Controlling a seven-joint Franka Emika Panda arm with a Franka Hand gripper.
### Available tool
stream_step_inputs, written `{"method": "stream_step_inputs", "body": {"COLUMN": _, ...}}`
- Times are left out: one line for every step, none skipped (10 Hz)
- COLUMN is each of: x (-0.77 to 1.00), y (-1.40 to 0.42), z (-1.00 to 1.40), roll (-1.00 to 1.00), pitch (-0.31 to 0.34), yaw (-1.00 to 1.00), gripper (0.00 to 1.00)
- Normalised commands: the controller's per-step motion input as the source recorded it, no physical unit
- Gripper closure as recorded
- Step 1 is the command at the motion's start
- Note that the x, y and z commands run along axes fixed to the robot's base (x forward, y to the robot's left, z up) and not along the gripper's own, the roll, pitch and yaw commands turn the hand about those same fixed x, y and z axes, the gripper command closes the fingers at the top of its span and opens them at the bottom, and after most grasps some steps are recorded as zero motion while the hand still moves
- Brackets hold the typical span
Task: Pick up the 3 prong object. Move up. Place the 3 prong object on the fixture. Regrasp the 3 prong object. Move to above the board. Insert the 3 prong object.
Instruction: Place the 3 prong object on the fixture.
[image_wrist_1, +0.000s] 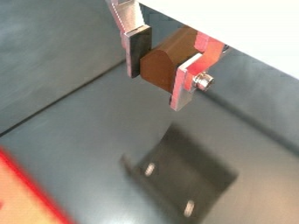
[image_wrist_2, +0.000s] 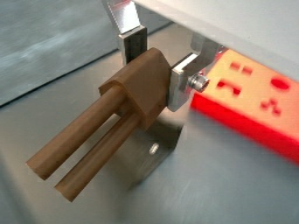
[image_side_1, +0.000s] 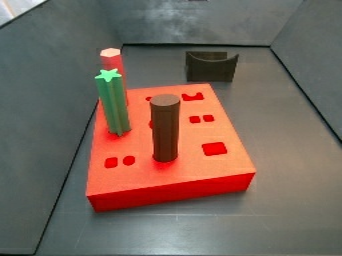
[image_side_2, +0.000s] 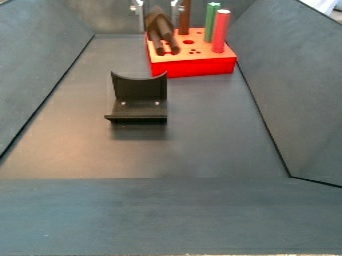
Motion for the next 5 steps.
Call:
{"method": "stream_step_inputs", "body": {"x": 0.64, "y": -0.23, "z": -0.08, "roll": -1.00, "pitch": -0.066, "yaw": -0.03, "gripper": 1.00}}
{"method": "stream_step_inputs", "body": {"x": 0.53, "y": -0.12, "z": -0.05, "roll": -1.00, "pitch": -0.058, "yaw": -0.03, "gripper": 1.00}}
{"method": "stream_step_inputs", "body": {"x": 0.37, "y": -0.05, "z": -0.02, "roll": -1.00, "pitch": -0.034, "yaw": -0.03, "gripper": 1.00}}
{"method": "stream_step_inputs", "body": {"x": 0.26, "y": -0.02, "z": -0.01, "roll": -1.00, "pitch": -0.008, "yaw": -0.03, "gripper": 1.00}}
{"method": "stream_step_inputs", "body": {"x": 0.15, "y": 0.01, "z": 0.00, "roll": -1.00, "pitch": 0.018, "yaw": -0.04, "gripper": 1.00}}
